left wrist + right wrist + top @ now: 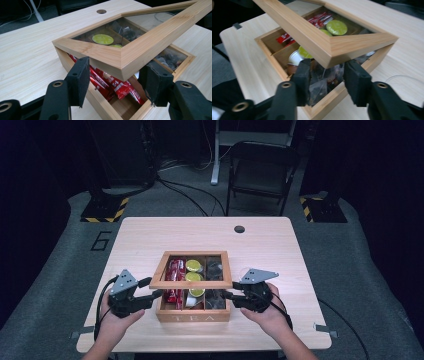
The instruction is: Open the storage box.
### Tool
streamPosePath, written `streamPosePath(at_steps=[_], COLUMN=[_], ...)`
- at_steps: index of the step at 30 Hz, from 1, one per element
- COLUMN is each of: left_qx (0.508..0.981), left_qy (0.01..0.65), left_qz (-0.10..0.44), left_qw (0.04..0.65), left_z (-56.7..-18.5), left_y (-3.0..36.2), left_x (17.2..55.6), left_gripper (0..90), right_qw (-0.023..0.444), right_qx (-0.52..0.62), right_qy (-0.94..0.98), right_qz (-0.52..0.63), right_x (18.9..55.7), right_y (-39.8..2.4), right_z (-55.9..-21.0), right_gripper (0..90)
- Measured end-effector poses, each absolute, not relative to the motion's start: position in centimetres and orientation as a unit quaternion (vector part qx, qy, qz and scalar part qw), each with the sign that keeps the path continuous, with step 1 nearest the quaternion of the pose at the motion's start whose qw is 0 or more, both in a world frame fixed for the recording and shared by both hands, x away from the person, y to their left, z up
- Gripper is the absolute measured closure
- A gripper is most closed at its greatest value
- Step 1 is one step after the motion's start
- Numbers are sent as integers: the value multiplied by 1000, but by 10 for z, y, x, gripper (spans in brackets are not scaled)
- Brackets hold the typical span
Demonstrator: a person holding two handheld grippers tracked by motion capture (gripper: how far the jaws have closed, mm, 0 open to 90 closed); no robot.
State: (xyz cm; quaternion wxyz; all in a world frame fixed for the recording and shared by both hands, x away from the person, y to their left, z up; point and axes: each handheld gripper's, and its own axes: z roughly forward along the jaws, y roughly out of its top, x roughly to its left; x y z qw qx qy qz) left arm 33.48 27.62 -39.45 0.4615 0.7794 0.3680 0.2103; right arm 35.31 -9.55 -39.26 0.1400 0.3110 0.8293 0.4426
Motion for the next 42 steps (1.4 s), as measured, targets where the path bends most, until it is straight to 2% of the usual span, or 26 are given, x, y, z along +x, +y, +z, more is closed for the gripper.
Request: streamPosePath(at_steps=[4,10,17,23,30,38,42], left_qx=[780,774,780,767,760,755,755], left_qy=[365,371,369,378,382,377,378], left_qz=[216,207,204,204,202,216,217], left_qw=[460,470,462,477,486,491,489], left_z=[-387,-374,-365,-361,-353,-348,-349], left_y=[275,277,276,276,273,266,265], left_x=[339,349,357,362,369,376,379], left_gripper=[421,421,414,411,363,236,216], right_qw=[155,172,180,193,195,203,205], right_qx=[319,310,314,311,311,315,312], right_qy=[819,818,803,802,805,802,802], right_qz=[451,454,473,473,467,465,466], right_x=[358,363,370,373,381,392,395], right_y=[-97,-92,-92,-89,-88,-85,-85], right_z=[-388,-377,-363,-355,-346,-335,-333], right_gripper=[483,439,456,475,485,487,487])
